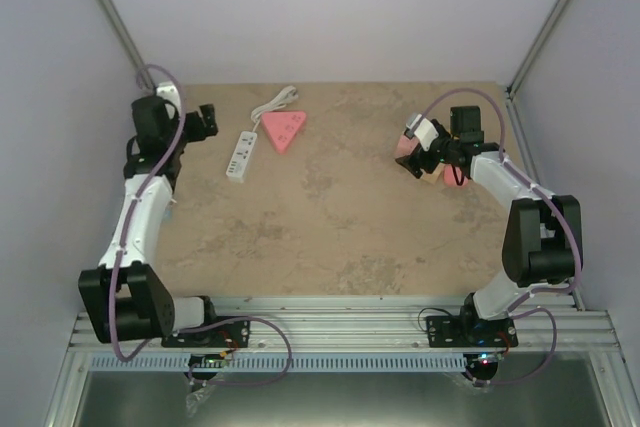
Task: Pull the plug off the socket
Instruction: Place the socket at the center of the board, then pick up the socket from the center of the board.
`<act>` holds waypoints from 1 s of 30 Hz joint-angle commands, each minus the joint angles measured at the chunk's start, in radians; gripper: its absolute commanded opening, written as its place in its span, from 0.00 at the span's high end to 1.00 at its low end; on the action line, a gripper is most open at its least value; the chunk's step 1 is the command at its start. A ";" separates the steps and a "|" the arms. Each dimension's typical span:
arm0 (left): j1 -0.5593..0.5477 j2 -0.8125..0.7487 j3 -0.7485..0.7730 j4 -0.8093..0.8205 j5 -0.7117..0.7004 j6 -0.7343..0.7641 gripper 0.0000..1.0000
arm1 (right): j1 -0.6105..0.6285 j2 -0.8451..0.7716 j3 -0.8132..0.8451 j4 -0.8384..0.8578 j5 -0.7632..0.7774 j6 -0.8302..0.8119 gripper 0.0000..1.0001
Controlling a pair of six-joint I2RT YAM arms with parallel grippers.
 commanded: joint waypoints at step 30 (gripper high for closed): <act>0.585 0.009 -0.252 -0.348 0.142 0.319 0.00 | -0.001 -0.036 -0.021 0.019 -0.044 0.007 0.02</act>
